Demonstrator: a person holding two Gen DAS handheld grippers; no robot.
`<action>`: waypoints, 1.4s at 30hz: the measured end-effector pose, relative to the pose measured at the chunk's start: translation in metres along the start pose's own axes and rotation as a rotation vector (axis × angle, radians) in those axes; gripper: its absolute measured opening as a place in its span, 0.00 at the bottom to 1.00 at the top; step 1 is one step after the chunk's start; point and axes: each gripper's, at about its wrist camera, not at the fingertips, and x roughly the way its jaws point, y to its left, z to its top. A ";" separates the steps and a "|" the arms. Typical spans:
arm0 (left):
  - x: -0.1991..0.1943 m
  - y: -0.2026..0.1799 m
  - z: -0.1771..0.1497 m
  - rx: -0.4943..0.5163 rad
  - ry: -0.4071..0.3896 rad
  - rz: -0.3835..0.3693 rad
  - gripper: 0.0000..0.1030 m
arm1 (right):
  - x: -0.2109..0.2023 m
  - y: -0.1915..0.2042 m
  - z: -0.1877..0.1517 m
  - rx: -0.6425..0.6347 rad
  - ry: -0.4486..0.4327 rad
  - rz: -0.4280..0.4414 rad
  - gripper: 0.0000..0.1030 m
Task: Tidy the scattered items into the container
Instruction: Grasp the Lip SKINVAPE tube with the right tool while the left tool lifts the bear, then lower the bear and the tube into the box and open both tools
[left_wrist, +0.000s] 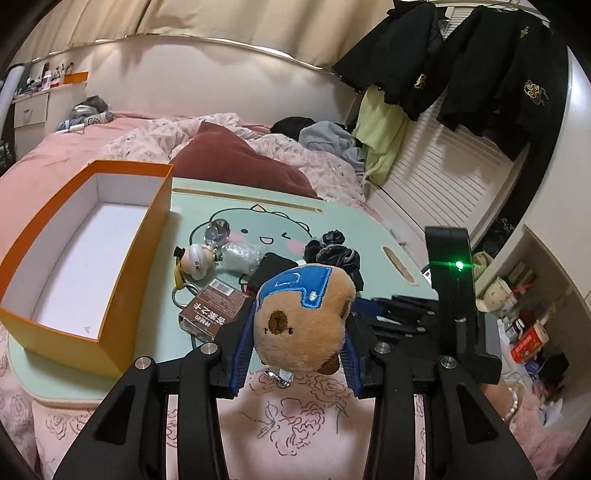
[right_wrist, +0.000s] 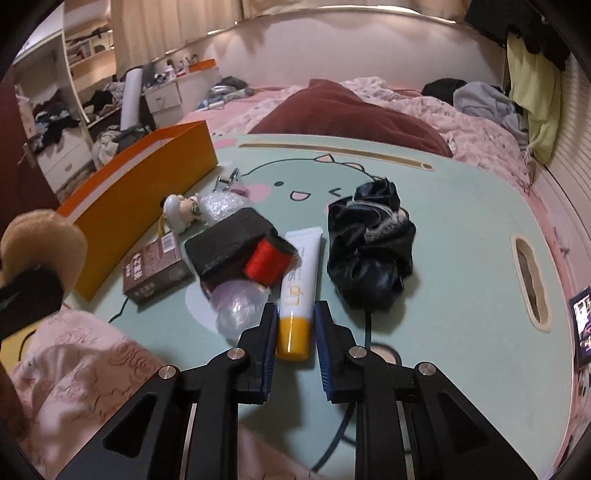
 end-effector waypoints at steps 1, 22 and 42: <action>-0.001 0.000 0.000 -0.002 -0.001 -0.001 0.40 | 0.000 0.001 0.001 -0.006 0.001 -0.004 0.19; -0.005 0.008 0.002 -0.025 -0.013 0.007 0.40 | -0.077 0.020 -0.028 -0.036 -0.327 -0.040 0.17; -0.073 0.062 0.050 -0.098 -0.182 0.176 0.40 | -0.108 0.089 0.053 -0.115 -0.458 0.193 0.17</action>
